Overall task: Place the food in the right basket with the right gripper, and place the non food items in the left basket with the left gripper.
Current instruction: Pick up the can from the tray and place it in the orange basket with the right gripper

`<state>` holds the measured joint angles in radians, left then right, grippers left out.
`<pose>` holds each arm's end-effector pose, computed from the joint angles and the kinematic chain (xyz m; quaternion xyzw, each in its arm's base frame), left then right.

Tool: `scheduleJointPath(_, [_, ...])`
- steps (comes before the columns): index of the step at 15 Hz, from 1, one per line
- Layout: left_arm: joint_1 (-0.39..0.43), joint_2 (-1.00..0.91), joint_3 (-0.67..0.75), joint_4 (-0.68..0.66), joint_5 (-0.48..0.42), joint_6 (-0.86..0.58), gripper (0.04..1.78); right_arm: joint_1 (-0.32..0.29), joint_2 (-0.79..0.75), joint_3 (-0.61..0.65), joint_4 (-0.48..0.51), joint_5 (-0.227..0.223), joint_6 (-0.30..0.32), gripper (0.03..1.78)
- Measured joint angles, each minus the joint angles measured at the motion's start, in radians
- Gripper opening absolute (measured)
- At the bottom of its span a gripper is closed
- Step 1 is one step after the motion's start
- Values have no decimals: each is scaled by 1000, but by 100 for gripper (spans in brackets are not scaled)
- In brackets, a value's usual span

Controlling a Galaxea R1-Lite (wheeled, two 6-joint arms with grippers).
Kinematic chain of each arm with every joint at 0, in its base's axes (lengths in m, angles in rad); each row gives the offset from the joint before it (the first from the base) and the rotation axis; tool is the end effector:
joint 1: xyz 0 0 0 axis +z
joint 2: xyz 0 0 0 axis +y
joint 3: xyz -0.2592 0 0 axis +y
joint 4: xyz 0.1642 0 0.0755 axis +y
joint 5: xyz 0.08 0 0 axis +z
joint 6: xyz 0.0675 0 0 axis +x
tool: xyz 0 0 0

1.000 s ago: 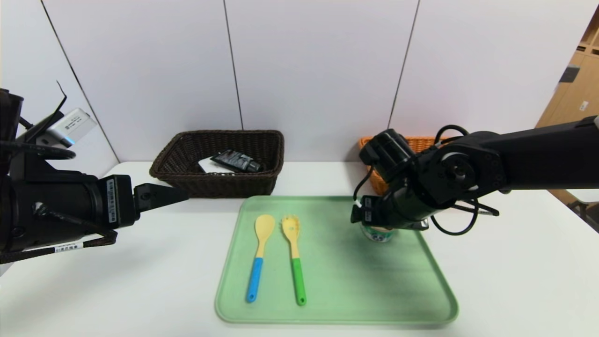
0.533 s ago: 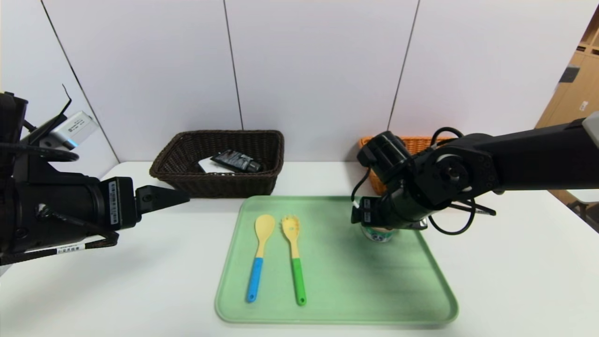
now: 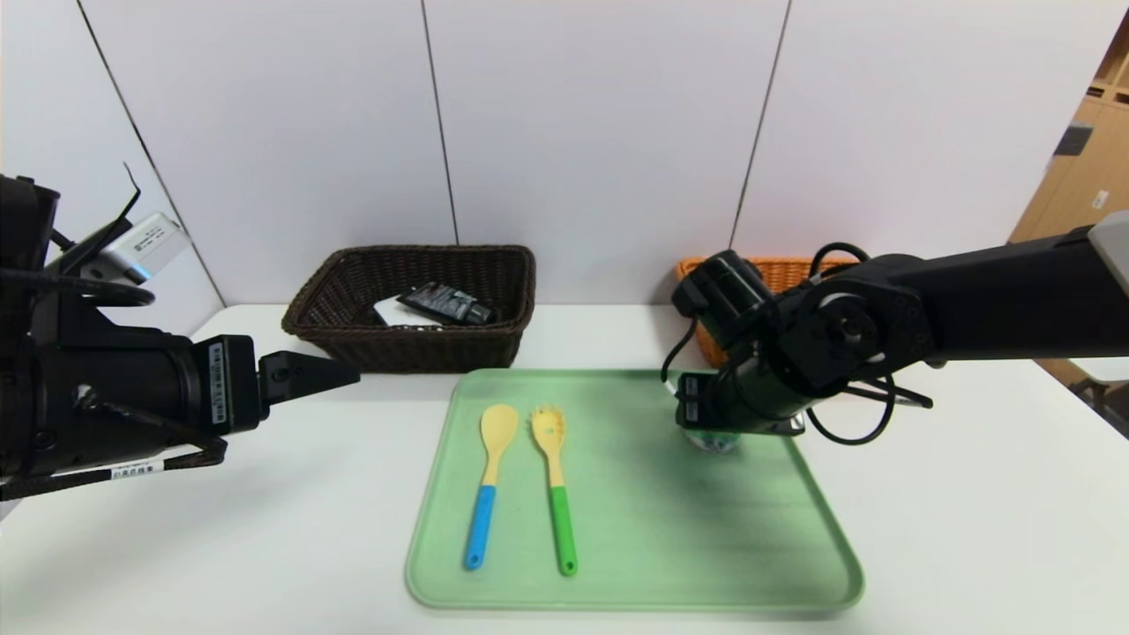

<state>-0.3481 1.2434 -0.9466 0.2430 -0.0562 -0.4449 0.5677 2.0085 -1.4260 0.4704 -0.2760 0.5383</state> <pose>0.2076 -0.0794 0.1939 -0.1705 0.3000 -0.1305 0.9295 0.3137 0.1782 0.0815 0.0291 0.4753 -0.0008 0.8793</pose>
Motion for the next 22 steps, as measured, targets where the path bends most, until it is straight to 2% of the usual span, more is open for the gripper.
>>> scheduleJointPath(3, [7,5,-2,-1,0,0,169,0,-6,0,1,5,0,67])
scheduleJointPath(4, [7,6,-2,-1,0,0,169,1,-13,-2,1,7,1,3])
scheduleJointPath(18, [14,16,-2,0,0,0,169,7,-84,9,11,13,6,5])
scheduleJointPath(20, [14,22,-1,0,0,0,169,6,-89,25,11,13,0,42])
scheduleJointPath(22, [14,24,-3,0,0,0,169,7,-94,32,10,13,7,72])
